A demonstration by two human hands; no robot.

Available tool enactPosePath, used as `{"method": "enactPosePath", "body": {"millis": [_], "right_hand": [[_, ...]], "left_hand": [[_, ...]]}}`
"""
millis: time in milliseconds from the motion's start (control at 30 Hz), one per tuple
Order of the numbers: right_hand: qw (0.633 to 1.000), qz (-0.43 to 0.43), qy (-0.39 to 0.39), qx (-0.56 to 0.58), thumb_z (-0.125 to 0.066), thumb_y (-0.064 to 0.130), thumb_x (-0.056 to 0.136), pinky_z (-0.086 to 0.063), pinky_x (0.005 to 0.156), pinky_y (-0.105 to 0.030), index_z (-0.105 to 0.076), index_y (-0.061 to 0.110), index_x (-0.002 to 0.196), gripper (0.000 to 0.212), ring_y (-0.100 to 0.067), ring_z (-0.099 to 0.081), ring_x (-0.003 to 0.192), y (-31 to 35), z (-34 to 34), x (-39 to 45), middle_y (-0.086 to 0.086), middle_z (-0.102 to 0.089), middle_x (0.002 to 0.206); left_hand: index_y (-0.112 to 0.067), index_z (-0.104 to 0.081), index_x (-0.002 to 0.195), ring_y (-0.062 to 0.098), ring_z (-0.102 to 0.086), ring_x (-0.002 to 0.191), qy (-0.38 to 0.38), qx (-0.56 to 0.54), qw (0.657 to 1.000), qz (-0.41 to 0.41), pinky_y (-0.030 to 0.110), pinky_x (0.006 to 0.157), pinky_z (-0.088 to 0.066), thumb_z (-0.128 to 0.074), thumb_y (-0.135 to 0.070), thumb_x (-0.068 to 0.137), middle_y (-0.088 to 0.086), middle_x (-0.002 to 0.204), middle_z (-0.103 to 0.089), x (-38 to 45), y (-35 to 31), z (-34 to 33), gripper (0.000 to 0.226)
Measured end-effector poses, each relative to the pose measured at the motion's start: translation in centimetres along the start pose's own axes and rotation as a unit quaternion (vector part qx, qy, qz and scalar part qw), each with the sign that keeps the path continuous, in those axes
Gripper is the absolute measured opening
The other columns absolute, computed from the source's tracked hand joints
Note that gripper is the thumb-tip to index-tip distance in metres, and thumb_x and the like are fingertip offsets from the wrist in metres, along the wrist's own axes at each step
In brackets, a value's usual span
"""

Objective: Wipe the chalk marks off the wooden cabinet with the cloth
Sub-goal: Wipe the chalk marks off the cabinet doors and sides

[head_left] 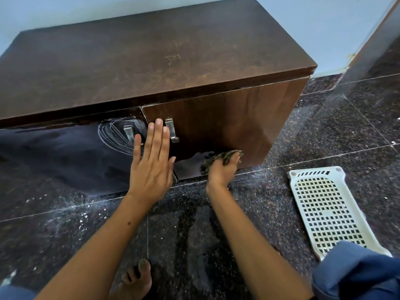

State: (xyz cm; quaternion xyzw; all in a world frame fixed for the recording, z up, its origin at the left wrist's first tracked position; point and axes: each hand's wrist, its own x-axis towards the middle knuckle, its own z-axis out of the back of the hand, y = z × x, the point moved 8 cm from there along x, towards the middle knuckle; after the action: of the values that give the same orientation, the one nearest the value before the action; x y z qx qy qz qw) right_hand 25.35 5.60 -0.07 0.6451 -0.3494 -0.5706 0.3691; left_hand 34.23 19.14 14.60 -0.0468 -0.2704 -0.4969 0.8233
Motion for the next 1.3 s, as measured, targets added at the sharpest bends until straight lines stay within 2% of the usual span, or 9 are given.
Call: {"method": "enactPosePath", "body": {"millis": [167,333,433,567,700,833,967,1200,1300], "right_hand": [[0.99,-0.139,0.025,0.014,-0.04,0.004,0.096,-0.045,0.09,-0.03,-0.038,0.011,0.141,0.045,-0.024,-0.053,0.103,-3.6,1.5,1.7,-0.012,-0.053,0.129],[0.998,-0.055,0.0,0.001,-0.039,0.001,0.095,-0.034,0.11,-0.034,-0.026,0.013,0.148,0.056,-0.023,-0.046,0.127,-1.4,-0.2,0.8,-0.005,-0.041,0.146],[0.996,-0.065,0.061,-0.011,-0.043,0.007,0.096,-0.035,0.1,-0.025,-0.022,0.021,0.15,0.06,-0.022,-0.048,0.123,-3.3,-2.9,-2.8,0.0,-0.042,0.144],[0.987,-0.143,0.072,0.002,-0.042,0.007,0.097,-0.044,0.097,-0.034,-0.029,0.018,0.147,0.053,-0.026,-0.054,0.109,-4.7,-2.0,-2.1,-0.008,-0.05,0.136],[0.998,-0.01,0.052,-0.037,-0.04,0.002,0.096,-0.02,0.115,-0.026,-0.012,0.014,0.151,0.062,-0.021,-0.03,0.139,-1.2,-2.5,-2.7,-0.003,-0.02,0.156],[0.981,0.102,0.131,-0.099,-0.045,0.002,0.094,-0.004,0.109,-0.012,-0.011,0.013,0.15,0.067,-0.012,-0.008,0.144,-1.6,-6.0,-8.3,0.001,-0.006,0.158],[0.992,-0.017,0.107,-0.062,-0.044,0.0,0.093,-0.023,0.116,-0.034,-0.019,0.015,0.15,0.064,-0.021,-0.031,0.139,-3.5,-4.9,-6.2,-0.005,-0.025,0.155],[0.992,0.015,0.121,-0.032,-0.043,0.003,0.094,-0.023,0.117,-0.039,-0.009,0.018,0.151,0.068,-0.022,-0.024,0.142,-2.0,-6.9,-7.7,-0.003,-0.015,0.158],[0.987,-0.085,0.139,0.0,-0.042,0.001,0.095,-0.035,0.109,-0.039,-0.018,0.022,0.15,0.064,-0.024,-0.045,0.126,-4.5,-6.9,-8.0,-0.005,-0.037,0.147]], "left_hand": [[0.002,-0.01,0.148,0.028,-0.003,0.146,0.024,0.039,0.999,-0.005,0.047,0.118,0.0,-0.027,-0.029,0.097,0.016,0.156,-0.001,-0.2,0.4,-0.1,0.062],[0.004,-0.011,0.147,0.028,-0.001,0.145,0.048,0.066,0.997,0.002,0.046,0.117,0.005,-0.031,-0.028,0.096,0.016,0.155,0.001,-0.2,0.3,-0.5,0.063],[0.004,-0.011,0.147,0.029,-0.003,0.145,0.052,0.083,0.995,0.0,0.046,0.117,0.005,-0.034,-0.027,0.095,0.016,0.155,0.001,-0.3,0.3,-0.4,0.065],[0.002,-0.011,0.149,0.026,-0.004,0.146,0.058,0.104,0.993,-0.01,0.045,0.117,0.005,-0.031,-0.028,0.095,0.013,0.157,0.0,-0.4,0.8,0.0,0.064],[0.001,-0.009,0.149,0.026,-0.001,0.146,0.067,0.112,0.991,-0.001,0.045,0.116,0.007,-0.027,-0.027,0.096,0.012,0.156,0.005,-0.3,0.6,0.0,0.063],[-0.001,-0.008,0.15,0.024,-0.002,0.146,0.069,0.112,0.991,-0.008,0.044,0.116,0.009,-0.025,-0.028,0.096,0.011,0.157,0.003,-0.4,1.0,0.2,0.062],[-0.005,-0.009,0.15,0.021,-0.005,0.146,0.062,0.124,0.99,-0.031,0.045,0.117,0.008,-0.026,-0.027,0.096,0.007,0.158,0.0,-0.5,1.7,0.6,0.061],[-0.006,-0.007,0.151,0.021,0.0,0.146,0.072,0.121,0.99,-0.025,0.046,0.116,0.011,-0.031,-0.027,0.097,0.006,0.158,0.002,-0.8,2.4,0.5,0.063],[-0.007,-0.008,0.151,0.021,-0.001,0.146,0.07,0.122,0.99,-0.03,0.045,0.116,0.01,-0.031,-0.027,0.097,0.005,0.159,0.0,-0.8,2.5,0.7,0.062]]}}
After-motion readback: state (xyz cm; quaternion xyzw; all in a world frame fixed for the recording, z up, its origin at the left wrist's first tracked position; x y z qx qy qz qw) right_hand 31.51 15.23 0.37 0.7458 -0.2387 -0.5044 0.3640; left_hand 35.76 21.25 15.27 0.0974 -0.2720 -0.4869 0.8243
